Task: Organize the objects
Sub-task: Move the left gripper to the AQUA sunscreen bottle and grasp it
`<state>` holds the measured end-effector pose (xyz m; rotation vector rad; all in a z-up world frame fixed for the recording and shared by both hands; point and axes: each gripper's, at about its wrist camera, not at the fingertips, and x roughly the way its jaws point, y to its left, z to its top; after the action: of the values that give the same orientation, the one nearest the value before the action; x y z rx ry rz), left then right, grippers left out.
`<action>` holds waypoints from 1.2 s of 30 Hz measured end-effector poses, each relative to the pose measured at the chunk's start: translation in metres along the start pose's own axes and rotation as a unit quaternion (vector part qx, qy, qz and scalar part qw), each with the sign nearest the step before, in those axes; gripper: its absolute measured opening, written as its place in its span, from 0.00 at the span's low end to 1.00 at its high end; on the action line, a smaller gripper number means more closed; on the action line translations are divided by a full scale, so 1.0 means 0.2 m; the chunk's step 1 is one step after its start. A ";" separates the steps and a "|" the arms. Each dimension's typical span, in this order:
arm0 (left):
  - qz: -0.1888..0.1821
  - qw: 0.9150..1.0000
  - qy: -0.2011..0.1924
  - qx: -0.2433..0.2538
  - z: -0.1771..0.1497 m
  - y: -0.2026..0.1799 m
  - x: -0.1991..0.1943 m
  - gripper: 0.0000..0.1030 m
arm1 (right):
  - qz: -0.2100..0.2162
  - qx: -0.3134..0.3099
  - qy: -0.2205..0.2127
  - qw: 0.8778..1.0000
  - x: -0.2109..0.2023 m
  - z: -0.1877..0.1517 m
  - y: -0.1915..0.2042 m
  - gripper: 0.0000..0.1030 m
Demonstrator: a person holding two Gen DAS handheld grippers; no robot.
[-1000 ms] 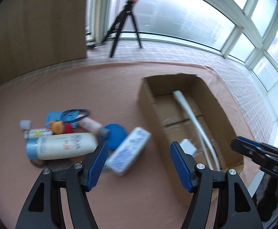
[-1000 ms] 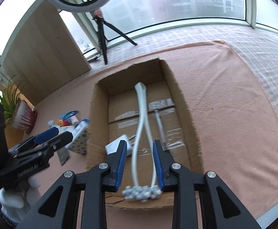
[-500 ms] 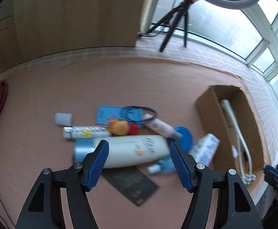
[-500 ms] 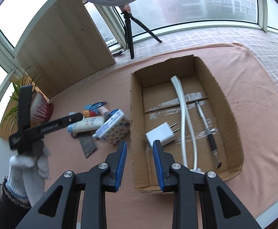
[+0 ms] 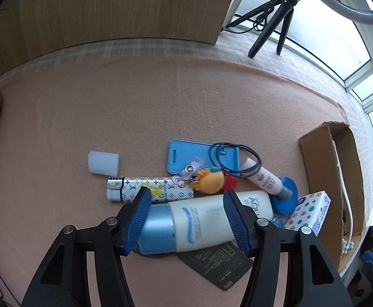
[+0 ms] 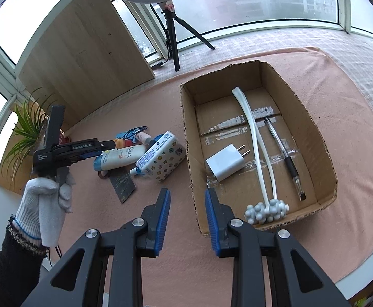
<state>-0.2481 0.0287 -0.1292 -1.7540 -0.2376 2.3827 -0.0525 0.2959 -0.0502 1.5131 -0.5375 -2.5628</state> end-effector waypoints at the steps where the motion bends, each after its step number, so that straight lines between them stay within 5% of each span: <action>1: -0.001 1.000 0.002 0.000 0.00 0.01 0.00 0.59 | -0.001 0.002 0.000 1.000 0.00 -0.01 0.00 0.25; 12: -0.056 0.998 0.025 -0.001 -0.14 0.04 0.00 0.57 | 0.004 0.002 0.014 1.000 0.04 -0.06 0.07 0.25; 22: -0.060 0.997 0.030 0.037 -0.31 -0.10 0.01 0.50 | 0.013 -0.018 0.028 0.999 0.10 -0.07 0.18 0.25; 36: -0.091 0.995 0.025 -0.017 -0.66 -0.15 -0.05 0.38 | 0.023 -0.019 0.051 0.998 0.18 -0.09 0.19 0.25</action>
<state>-0.1171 0.0582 -0.1520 -1.7241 -0.4130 2.2169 -0.0578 0.2470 -0.0736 1.5893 -0.5025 -2.4332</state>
